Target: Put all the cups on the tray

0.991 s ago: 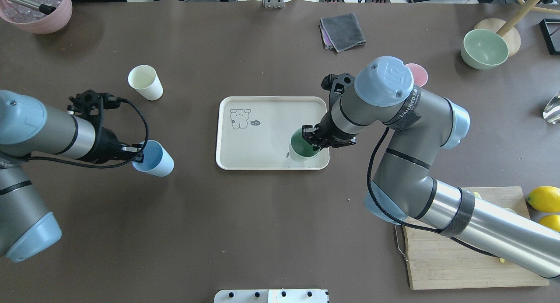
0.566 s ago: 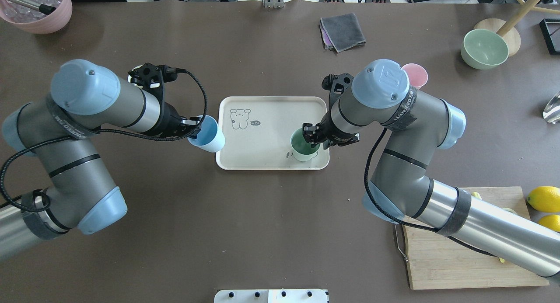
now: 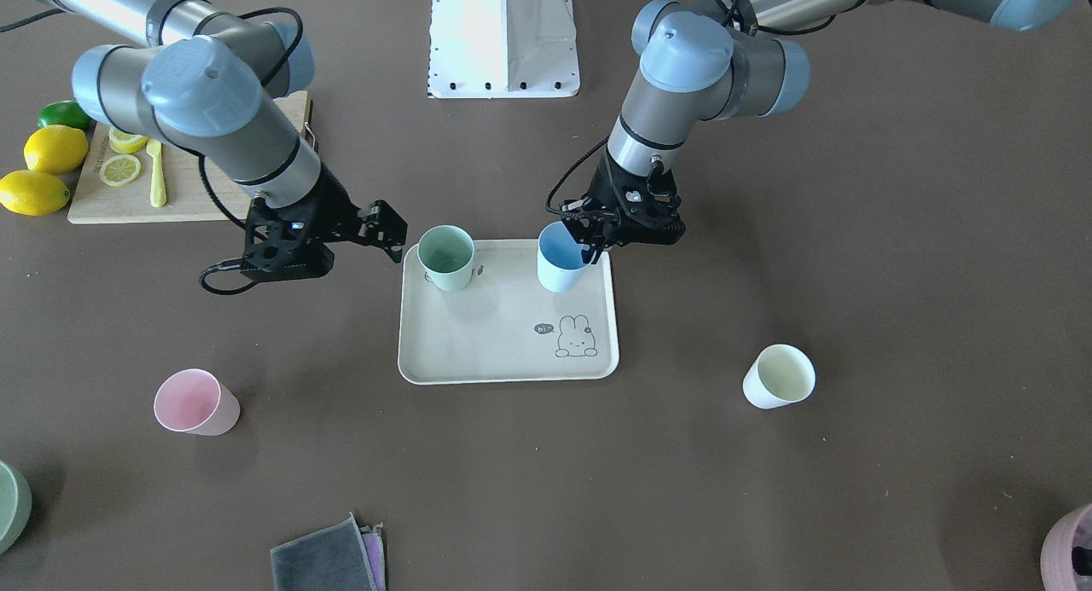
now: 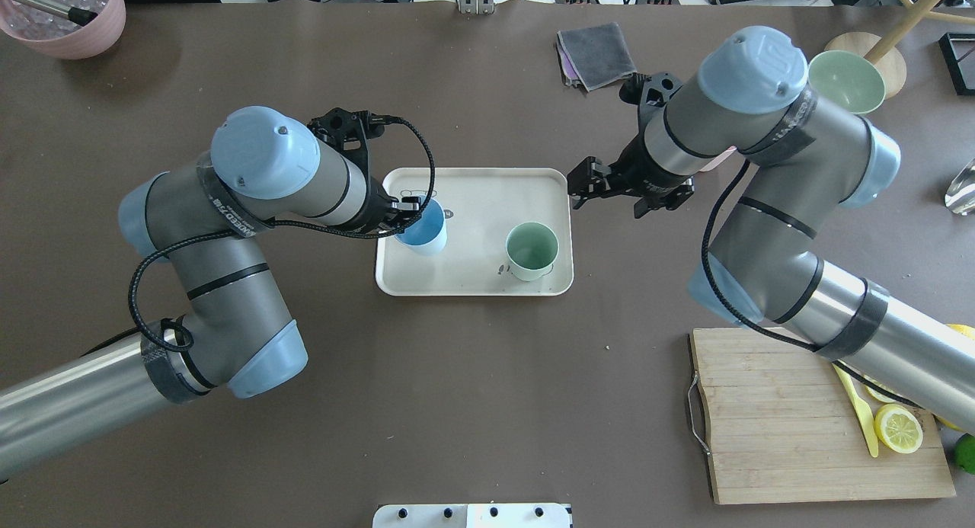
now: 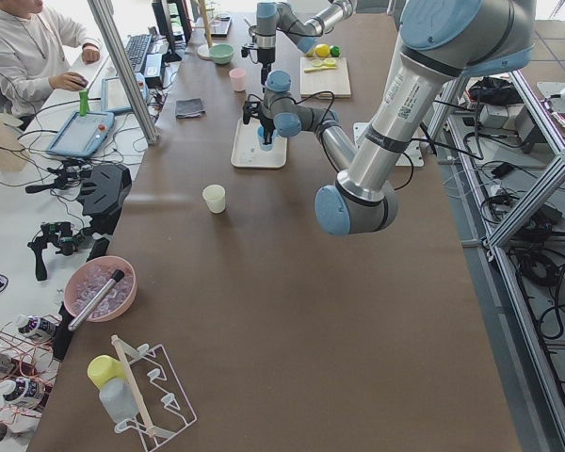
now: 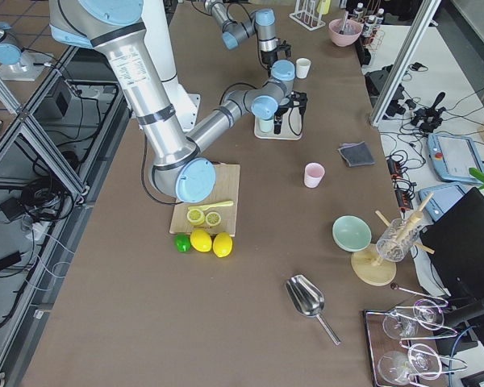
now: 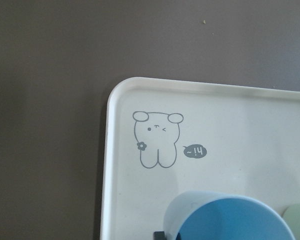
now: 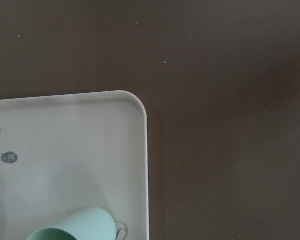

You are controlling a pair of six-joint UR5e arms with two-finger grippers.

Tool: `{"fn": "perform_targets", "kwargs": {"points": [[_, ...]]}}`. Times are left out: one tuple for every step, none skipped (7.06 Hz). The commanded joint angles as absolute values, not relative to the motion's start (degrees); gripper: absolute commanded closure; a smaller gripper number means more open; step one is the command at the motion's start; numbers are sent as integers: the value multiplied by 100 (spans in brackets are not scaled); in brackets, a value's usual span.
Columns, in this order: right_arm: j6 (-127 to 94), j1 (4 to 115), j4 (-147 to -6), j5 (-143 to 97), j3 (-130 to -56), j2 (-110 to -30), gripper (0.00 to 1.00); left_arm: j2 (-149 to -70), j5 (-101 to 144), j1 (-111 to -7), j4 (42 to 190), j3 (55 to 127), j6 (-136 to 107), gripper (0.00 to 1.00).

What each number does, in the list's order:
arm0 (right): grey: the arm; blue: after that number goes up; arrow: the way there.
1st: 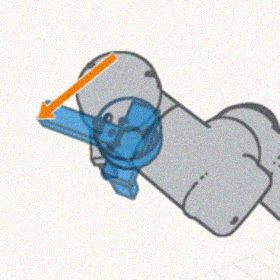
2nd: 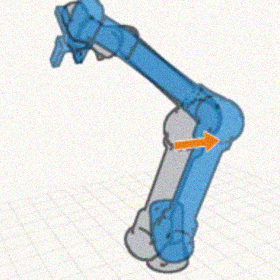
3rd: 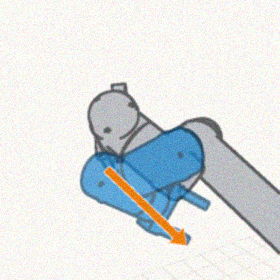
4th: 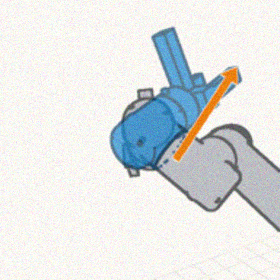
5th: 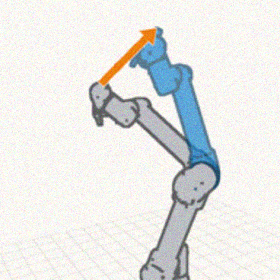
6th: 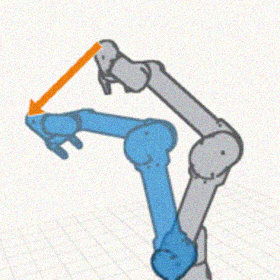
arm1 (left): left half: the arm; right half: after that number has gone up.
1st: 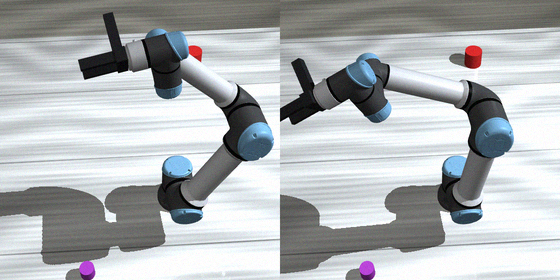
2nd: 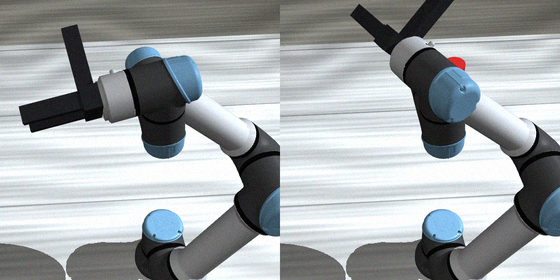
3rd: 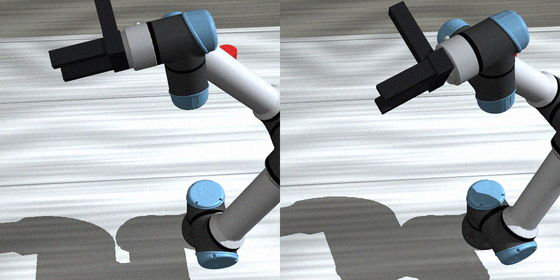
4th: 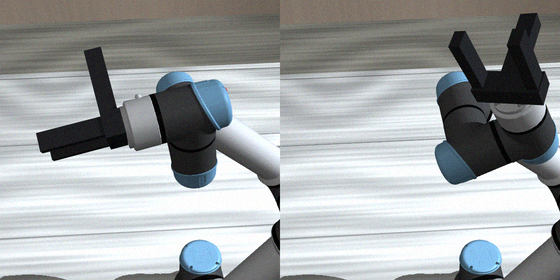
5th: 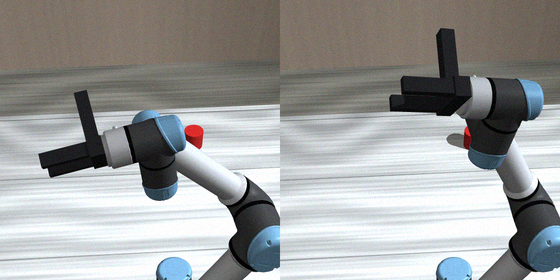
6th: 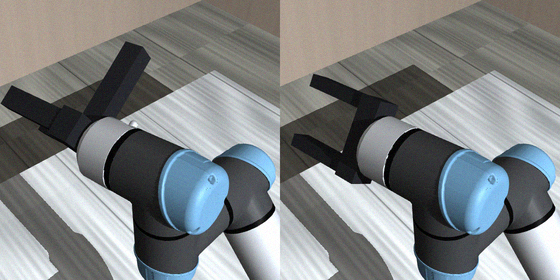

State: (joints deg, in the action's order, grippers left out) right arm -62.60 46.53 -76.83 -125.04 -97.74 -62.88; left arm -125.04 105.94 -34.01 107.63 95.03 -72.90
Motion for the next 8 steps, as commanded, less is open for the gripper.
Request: {"fn": "perform_targets", "kwargs": {"points": [[-5145, 5455, -7717, -12744, -9468, -6565, 0, -12525, 10301, -3261, 10784, 9492, -7312, 5], [-4767, 5823, -7708, -12892, -9179, -6565, 0, -12385, 10388, -3348, 10741, 9797, -7234, 4], [-4320, 6123, -7682, -13024, -8749, -6513, 0, -11957, 11050, -3818, 10740, 10148, -7059, 4], [-4246, 6161, -7656, -12999, -8371, -6426, 0, -11710, 11622, -4415, 10740, 10299, -6649, 4], [-4245, 6152, -7647, -12973, -8124, -6347, 0, -11463, 11854, -4778, 10740, 10414, -6305, 4], [-4254, 6135, -7638, -12938, -7921, -6250, 7, -11104, 12022, -5094, 10740, 10563, -5980, 4], [-4297, 6109, -7551, -12929, -7701, -6162, 8, -10700, 12197, -5402, 10740, 10738, -5629, 4], [-4307, 6039, -7193, -12920, -7299, -6083, 8, -10374, 12243, -5518, 10749, 10932, -5416, 4]]}}
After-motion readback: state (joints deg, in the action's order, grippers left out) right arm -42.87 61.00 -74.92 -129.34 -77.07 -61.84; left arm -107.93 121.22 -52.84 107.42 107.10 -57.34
